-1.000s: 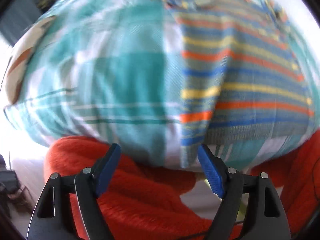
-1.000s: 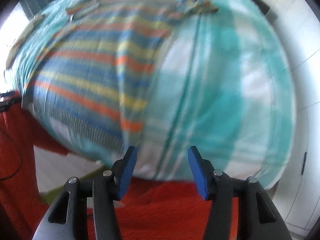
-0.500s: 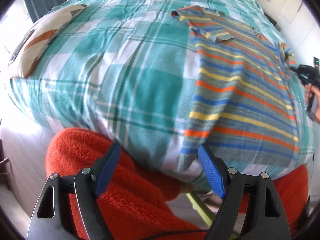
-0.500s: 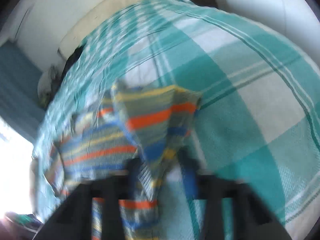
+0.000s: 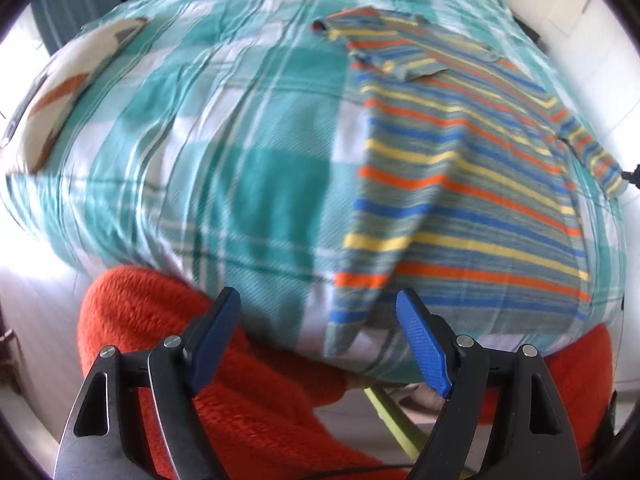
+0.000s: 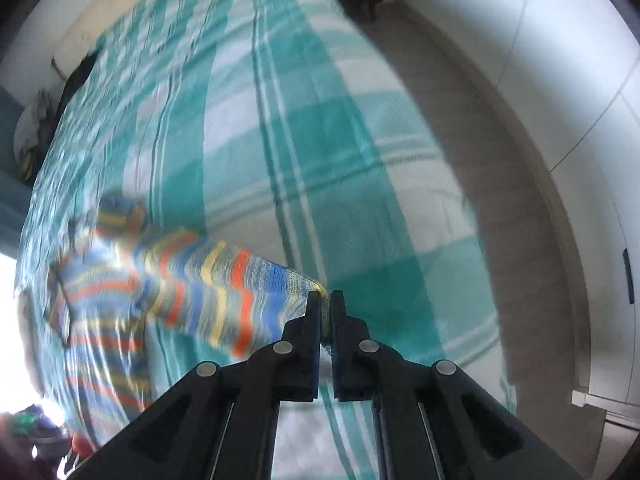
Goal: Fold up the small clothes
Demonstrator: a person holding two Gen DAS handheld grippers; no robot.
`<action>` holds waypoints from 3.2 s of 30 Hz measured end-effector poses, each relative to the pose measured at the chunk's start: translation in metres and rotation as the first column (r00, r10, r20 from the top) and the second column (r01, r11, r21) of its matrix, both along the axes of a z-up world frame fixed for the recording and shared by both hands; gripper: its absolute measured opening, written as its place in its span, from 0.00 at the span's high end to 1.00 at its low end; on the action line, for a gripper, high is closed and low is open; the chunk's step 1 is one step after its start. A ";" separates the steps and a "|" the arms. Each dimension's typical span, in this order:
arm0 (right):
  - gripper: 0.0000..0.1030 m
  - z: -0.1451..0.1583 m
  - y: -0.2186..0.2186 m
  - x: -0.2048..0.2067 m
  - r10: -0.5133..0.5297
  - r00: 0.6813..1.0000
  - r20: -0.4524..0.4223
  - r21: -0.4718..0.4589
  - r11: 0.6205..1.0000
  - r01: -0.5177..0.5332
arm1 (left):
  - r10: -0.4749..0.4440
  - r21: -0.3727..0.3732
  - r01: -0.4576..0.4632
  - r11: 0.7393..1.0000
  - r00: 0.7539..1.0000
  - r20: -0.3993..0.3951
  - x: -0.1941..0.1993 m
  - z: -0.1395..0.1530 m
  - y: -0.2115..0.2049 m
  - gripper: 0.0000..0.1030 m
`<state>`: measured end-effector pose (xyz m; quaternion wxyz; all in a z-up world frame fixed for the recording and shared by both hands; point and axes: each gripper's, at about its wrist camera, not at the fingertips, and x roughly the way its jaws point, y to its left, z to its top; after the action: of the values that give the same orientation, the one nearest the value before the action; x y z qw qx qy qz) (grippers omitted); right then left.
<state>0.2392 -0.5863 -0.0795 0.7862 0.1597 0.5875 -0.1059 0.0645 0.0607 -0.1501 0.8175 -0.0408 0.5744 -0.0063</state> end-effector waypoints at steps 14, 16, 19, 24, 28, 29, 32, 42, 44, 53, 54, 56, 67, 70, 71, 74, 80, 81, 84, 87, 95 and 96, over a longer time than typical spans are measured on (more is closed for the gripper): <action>0.38 -0.071 -0.015 -0.103 -0.413 0.893 0.180 0.429 0.850 0.306 | 0.017 -0.017 -0.019 1.000 0.997 -0.079 -0.009 -0.023 0.004 0.20; 0.39 -0.079 -0.011 -0.104 -0.463 0.856 0.228 0.451 0.830 0.329 | 0.011 -0.036 -0.014 0.999 0.997 -0.083 -0.006 -0.024 0.000 0.20; 0.65 -0.091 -0.011 -0.100 -0.558 0.783 0.275 0.544 0.762 0.352 | 0.001 -0.037 -0.004 0.999 0.998 -0.063 -0.003 -0.020 -0.006 0.20; 0.93 -0.075 0.010 -0.093 -0.453 0.850 0.269 0.403 0.855 0.328 | 0.027 -0.003 -0.027 1.000 0.999 -0.023 -0.014 -0.010 0.003 0.20; 0.93 -0.052 0.033 -0.130 -0.360 0.909 0.213 0.235 0.921 0.310 | 0.048 0.006 -0.048 0.999 0.997 -0.054 -0.022 -0.017 0.014 0.20; 0.93 -0.060 0.035 -0.134 -0.357 0.917 0.178 0.224 0.922 0.315 | 0.042 0.000 -0.042 0.999 0.997 -0.072 -0.020 -0.022 0.013 0.20; 0.93 -0.082 0.044 -0.129 -0.303 0.942 0.147 0.152 0.947 0.281 | 0.004 0.008 -0.004 1.000 0.994 -0.112 -0.011 -0.030 0.003 0.21; 0.61 0.004 0.091 -0.044 0.106 0.948 0.300 0.000 0.994 -0.111 | 0.004 0.024 -0.002 1.000 0.998 -0.064 -0.005 -0.017 -0.003 0.18; 0.61 -0.001 0.109 0.008 0.201 0.927 0.316 0.091 0.966 -0.240 | -0.002 0.027 0.003 1.000 0.998 -0.062 -0.002 -0.015 -0.005 0.18; 0.61 -0.061 0.191 0.160 0.450 0.873 0.189 -0.070 0.893 -0.445 | 0.071 0.096 -0.068 0.993 0.997 -0.032 -0.014 -0.002 0.016 0.18; 0.61 -0.069 0.197 0.168 0.477 0.864 0.161 -0.103 0.879 -0.466 | 0.093 0.094 -0.088 0.992 0.995 -0.046 -0.015 -0.005 0.022 0.18; 0.61 -0.083 0.203 0.178 0.517 0.849 0.112 -0.144 0.854 -0.500 | 0.124 0.089 -0.117 0.989 0.990 -0.073 -0.015 -0.013 0.030 0.18; 0.98 -0.078 0.238 0.221 0.620 0.781 -0.070 -0.562 0.623 -0.544 | 0.132 0.083 -0.123 0.989 0.985 -0.114 0.007 -0.023 0.026 0.18; 0.91 -0.101 0.237 0.218 0.599 0.798 -0.072 -0.593 0.618 -0.517 | 0.121 0.095 -0.111 0.989 0.987 -0.109 0.009 -0.020 0.022 0.18; 0.87 -0.095 0.230 0.213 0.589 0.808 -0.015 -0.580 0.653 -0.487 | 0.118 0.101 -0.107 0.989 0.987 -0.109 0.009 -0.021 0.022 0.18; 0.48 -0.061 0.192 0.197 0.538 0.832 0.136 -0.471 0.774 -0.424 | 0.114 0.096 -0.103 0.990 0.987 -0.113 0.010 -0.023 0.020 0.18; 0.48 0.000 0.052 0.091 0.173 0.918 0.358 -0.132 0.982 -0.134 | 0.095 0.055 -0.091 0.994 0.992 -0.078 0.015 -0.017 0.011 0.18; 0.48 0.002 0.032 0.065 0.107 0.926 0.361 -0.083 0.993 -0.083 | 0.085 0.053 -0.081 0.995 0.994 -0.074 0.016 -0.017 0.009 0.18; 0.48 -0.010 -0.007 -0.012 -0.062 0.940 0.336 0.054 0.997 0.046 | 0.058 0.053 -0.055 0.997 0.996 -0.069 0.019 -0.016 0.000 0.18; 0.48 -0.042 -0.017 -0.065 -0.173 0.953 0.248 0.178 0.975 0.130 | 0.039 0.048 -0.036 0.998 0.998 -0.059 0.020 -0.013 -0.007 0.18; 0.97 -0.079 0.009 -0.070 -0.183 0.952 0.244 0.193 0.972 0.137 | 0.022 0.055 -0.020 0.998 0.999 -0.047 0.010 -0.004 -0.015 0.18; 0.97 -0.072 0.012 -0.071 -0.157 0.953 0.259 0.119 0.984 0.130 | 0.026 0.060 -0.024 0.998 0.999 -0.029 0.007 0.000 -0.013 0.18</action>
<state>0.1686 -0.5742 -0.1512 0.8395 0.2543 0.4673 -0.1104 0.0714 0.0474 -0.1497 0.8097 -0.0236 0.5859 0.0216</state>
